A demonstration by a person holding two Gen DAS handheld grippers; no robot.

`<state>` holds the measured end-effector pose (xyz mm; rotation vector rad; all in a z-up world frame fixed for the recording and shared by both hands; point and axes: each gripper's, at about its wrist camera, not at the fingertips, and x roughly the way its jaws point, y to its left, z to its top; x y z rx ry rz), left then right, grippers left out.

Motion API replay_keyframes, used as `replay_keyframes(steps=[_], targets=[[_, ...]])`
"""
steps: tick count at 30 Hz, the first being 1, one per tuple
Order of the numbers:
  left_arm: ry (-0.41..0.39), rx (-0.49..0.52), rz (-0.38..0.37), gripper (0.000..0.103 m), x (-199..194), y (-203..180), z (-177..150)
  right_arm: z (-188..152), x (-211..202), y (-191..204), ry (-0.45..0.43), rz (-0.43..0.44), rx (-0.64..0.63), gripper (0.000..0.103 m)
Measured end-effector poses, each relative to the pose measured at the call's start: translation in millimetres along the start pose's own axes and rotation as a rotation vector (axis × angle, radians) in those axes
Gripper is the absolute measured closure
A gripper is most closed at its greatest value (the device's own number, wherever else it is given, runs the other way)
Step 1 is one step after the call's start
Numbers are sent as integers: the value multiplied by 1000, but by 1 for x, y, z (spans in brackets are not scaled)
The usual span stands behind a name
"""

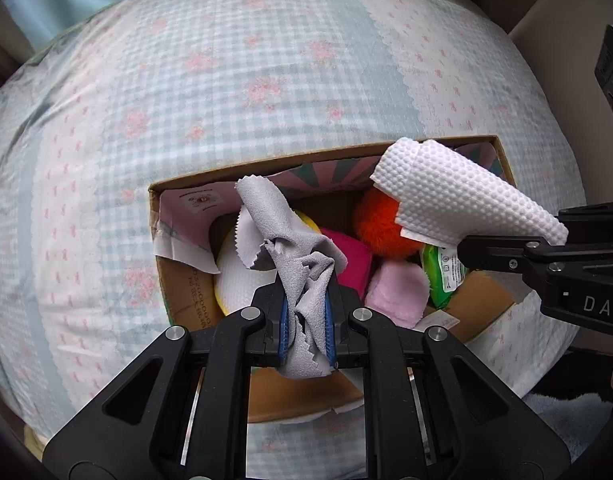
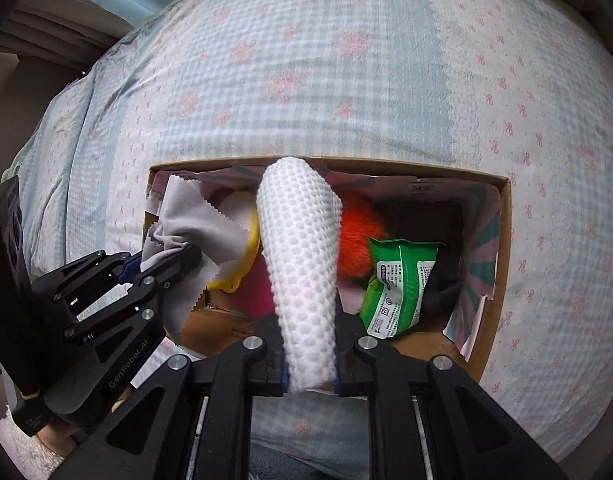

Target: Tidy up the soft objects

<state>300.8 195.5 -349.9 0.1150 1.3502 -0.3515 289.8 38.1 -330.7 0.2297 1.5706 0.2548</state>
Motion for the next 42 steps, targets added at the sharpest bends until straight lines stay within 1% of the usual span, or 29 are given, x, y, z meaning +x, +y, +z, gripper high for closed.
replay_keyframes(steps=[1,2,3,4,5,6,7,8,9,12,17,22,25,27,31,34,38,42], targets=[[5,8,-3,91,2,0,1,3,4,1,11,5,2,90],[12,12,-7,86,2,1,2,6,6,1,19,6,4,90],[24,15,-9,65,4,1,3,9,8,1,22,0,6,89],[37,16,-5,46,6,1,4,12,10,1,27,-4,10,88],[43,21,-8,0,6,1,4,14,12,0,36,-1,18,85],[44,23,-22,0,6,1,4,16,14,-3,49,5,26,67],[36,20,-40,0,5,2,3,16,16,-5,59,6,35,27],[42,18,-49,0,5,2,1,16,17,-8,59,5,40,11],[46,17,-47,0,6,1,0,16,16,-10,51,-3,41,0],[57,20,-32,0,5,0,-3,12,14,-18,43,-46,50,0],[52,32,-24,0,-4,-8,-6,4,7,-28,30,-36,85,0],[13,42,-3,0,-28,-18,-11,-7,-13,-26,-24,-30,80,0],[-13,47,15,0,-47,-26,-16,-16,-33,-25,-68,-11,75,0],[-44,48,21,0,-64,-33,-20,-23,-49,-24,-102,4,69,0],[-120,41,52,0,-104,-48,-28,-41,-96,-24,-205,-13,41,0],[-195,27,74,0,-142,-61,-31,-59,-145,-21,-307,-76,3,0],[-344,-7,84,0,-207,-81,-37,-92,-223,-13,-491,-149,-57,0],[-510,-45,113,0,-275,-103,-50,-130,-291,-11,-655,-201,-67,0]])
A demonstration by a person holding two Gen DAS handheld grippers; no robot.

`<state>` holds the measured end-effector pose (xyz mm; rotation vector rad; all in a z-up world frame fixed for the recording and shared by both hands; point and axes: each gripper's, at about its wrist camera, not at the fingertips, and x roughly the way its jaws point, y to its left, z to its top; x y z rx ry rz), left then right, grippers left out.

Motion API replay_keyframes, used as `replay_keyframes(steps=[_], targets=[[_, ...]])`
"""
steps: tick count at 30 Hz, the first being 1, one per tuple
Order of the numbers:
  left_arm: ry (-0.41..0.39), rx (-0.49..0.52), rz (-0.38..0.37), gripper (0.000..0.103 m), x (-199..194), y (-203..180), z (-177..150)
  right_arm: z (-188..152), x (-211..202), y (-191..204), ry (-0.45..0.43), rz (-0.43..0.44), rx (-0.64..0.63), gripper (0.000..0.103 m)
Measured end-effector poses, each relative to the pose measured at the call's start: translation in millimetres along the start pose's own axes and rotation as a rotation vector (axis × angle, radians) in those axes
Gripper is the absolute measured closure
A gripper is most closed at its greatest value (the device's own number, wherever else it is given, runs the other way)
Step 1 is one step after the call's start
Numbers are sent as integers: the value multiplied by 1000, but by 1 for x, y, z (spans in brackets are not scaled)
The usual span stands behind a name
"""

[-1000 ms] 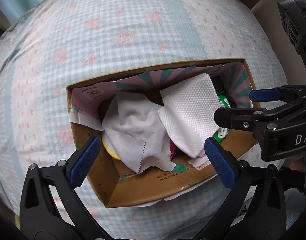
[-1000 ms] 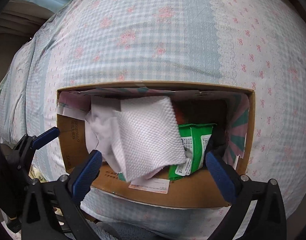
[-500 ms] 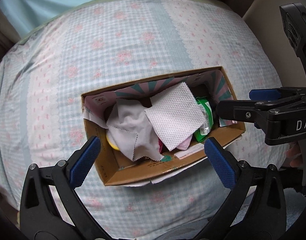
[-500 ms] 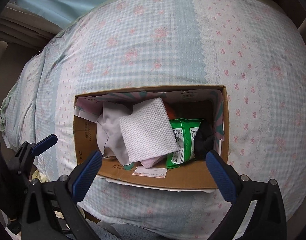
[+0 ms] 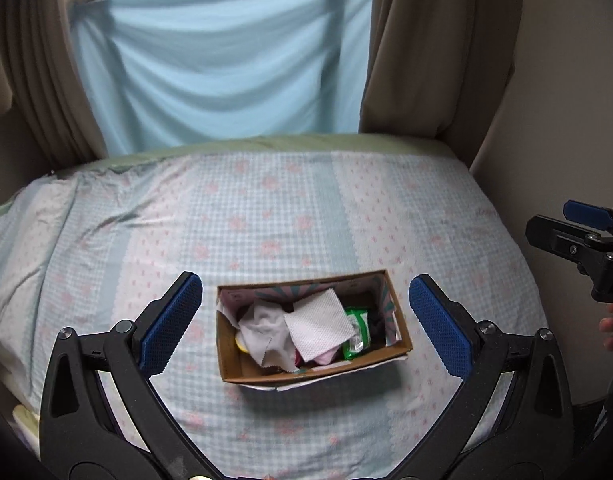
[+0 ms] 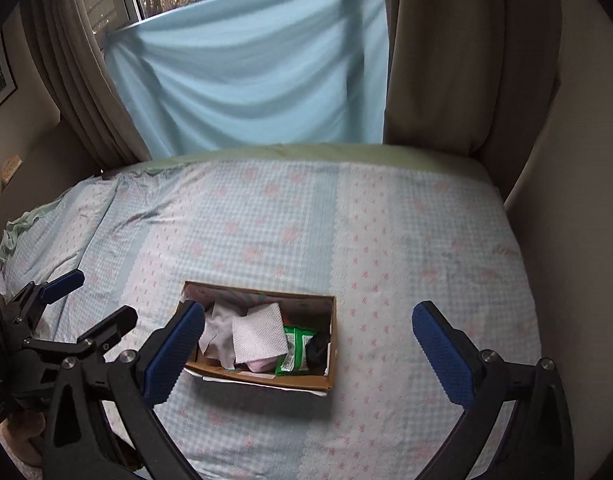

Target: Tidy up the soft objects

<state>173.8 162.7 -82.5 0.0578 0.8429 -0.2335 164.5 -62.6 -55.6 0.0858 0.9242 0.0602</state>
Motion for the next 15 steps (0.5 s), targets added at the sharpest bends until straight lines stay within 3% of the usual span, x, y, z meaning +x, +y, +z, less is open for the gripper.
replay_keyframes(steps=[4,8,15], targets=[[-173,-25,23,0,-69,-14,12,-4,-59,-13,-128,-47,7,0],[-286,-12,50,0,-114,-36,15,-16,-99,-23,-221,-66,27,0],[-330,13,62,0,-142,-68,4,-37,-130,-37,-293,-107,42,0]])
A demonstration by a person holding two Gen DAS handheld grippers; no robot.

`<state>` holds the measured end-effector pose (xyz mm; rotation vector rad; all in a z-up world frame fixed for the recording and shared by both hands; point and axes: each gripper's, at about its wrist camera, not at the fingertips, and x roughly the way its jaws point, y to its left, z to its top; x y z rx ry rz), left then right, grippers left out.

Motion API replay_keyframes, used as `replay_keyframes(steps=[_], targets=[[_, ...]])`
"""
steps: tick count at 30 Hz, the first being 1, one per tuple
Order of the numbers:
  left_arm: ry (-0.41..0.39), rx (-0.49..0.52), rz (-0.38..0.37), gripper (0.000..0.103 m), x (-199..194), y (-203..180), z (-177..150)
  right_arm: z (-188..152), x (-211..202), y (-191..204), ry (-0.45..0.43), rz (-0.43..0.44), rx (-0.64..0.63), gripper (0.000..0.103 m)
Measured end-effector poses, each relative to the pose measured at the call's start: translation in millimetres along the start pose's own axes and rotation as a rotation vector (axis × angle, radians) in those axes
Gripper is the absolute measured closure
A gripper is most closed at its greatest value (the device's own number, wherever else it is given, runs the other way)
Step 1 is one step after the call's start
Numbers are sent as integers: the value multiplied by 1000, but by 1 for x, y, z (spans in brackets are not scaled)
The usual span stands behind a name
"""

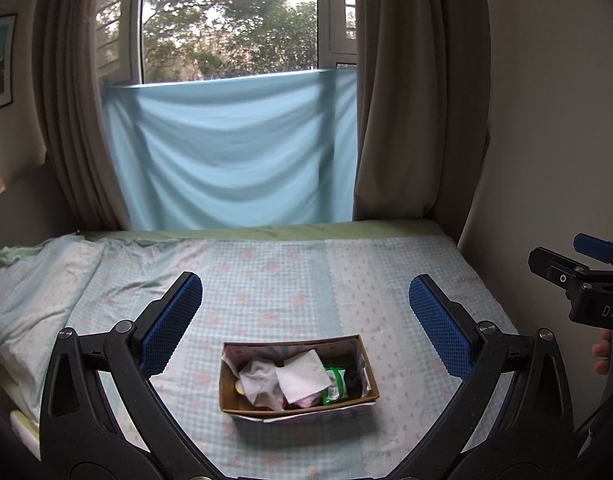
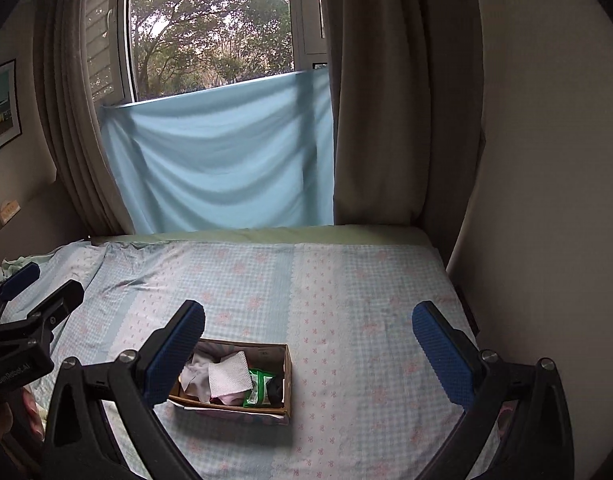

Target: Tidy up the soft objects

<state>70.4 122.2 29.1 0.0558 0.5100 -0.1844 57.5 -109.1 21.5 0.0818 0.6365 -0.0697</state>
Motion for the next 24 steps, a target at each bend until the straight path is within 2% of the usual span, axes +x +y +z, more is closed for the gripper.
replay_keyframes(steps=[11,24], targets=[[-12,8,37,0,-18,-16,-13,-9,-14,-14,-27,-14,-9,0],[-21,7,52,0,-18,-16,-15,-8,-17,-15,-44,-6,-22,0]])
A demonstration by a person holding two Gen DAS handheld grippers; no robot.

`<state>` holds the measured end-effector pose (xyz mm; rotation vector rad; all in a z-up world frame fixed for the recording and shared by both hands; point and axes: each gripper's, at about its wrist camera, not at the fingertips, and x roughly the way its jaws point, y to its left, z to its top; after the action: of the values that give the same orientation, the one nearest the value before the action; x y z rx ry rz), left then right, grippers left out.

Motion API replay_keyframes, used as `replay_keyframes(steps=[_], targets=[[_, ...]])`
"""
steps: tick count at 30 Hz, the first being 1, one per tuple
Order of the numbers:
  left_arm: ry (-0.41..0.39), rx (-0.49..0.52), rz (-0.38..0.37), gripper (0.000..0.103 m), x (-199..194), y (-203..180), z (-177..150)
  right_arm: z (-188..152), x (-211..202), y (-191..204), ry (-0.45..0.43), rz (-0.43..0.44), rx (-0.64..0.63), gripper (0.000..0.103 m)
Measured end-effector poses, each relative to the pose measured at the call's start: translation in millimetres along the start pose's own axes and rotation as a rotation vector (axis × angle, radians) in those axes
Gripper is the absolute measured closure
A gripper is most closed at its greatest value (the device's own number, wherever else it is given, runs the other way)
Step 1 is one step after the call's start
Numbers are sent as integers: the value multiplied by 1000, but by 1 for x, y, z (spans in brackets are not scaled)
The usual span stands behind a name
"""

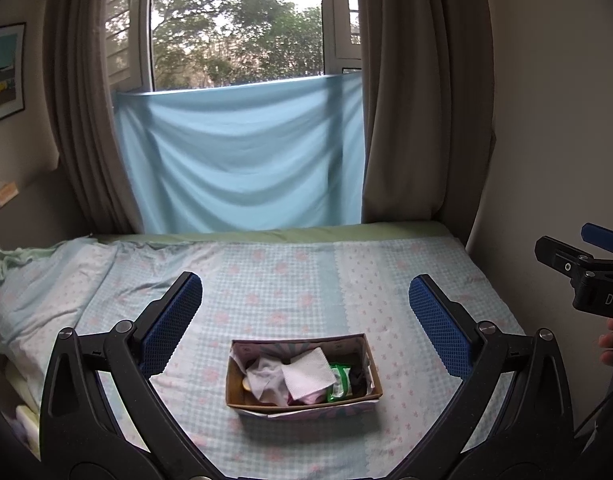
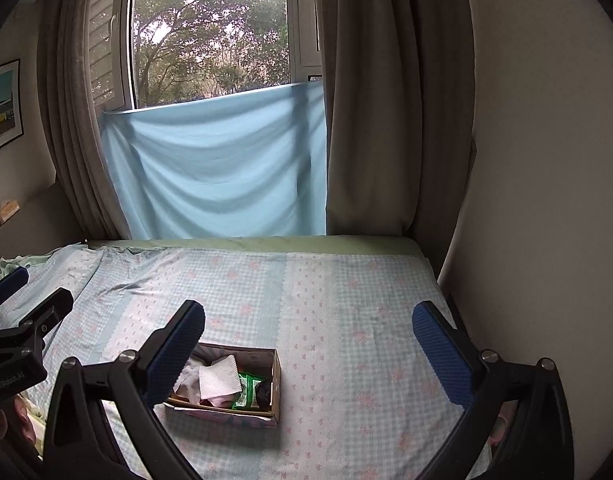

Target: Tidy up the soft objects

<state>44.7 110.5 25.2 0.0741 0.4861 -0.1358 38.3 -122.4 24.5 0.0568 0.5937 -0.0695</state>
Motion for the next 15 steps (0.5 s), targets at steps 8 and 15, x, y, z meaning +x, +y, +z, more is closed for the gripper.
replay_keyframes(steps=[8,15], targets=[[-2,0,8,0,2,1,1,1,2,1,-1,-10,-4,0],[-1,0,16,0,6,4,3,3,4,1,-1,-20,-3,0]])
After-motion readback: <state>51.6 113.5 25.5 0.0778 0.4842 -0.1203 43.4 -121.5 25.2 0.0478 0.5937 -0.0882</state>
